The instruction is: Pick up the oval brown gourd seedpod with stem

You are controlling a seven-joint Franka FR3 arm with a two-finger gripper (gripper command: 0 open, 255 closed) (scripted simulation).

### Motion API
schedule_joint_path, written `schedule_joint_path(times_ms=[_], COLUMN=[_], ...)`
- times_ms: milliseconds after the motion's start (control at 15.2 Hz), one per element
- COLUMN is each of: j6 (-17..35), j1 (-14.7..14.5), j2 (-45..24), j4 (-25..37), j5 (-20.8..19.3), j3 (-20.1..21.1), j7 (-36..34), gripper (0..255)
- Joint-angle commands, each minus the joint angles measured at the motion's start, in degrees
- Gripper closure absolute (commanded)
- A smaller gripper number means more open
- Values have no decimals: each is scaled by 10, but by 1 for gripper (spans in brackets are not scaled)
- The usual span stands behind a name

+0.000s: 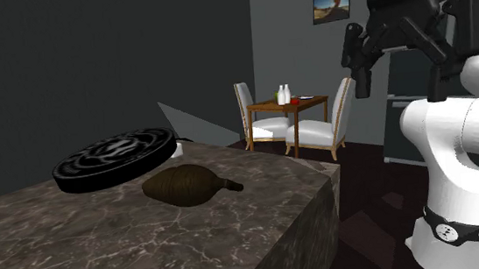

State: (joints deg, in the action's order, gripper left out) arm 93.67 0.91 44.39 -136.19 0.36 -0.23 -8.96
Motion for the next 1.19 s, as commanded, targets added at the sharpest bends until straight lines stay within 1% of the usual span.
schedule_joint_path(times_ms=[0, 330, 594, 858, 1122], j6=[0, 68, 115, 155, 185], j1=[0, 23, 36, 45, 50], j2=[0, -73, -138, -206, -280], j4=[0, 19, 43, 74, 114], j5=[0, 10, 29, 60, 106], j3=[0, -55, -100, -145, -190], j7=[0, 17, 36, 60, 91], gripper=[0, 0, 0, 0, 0])
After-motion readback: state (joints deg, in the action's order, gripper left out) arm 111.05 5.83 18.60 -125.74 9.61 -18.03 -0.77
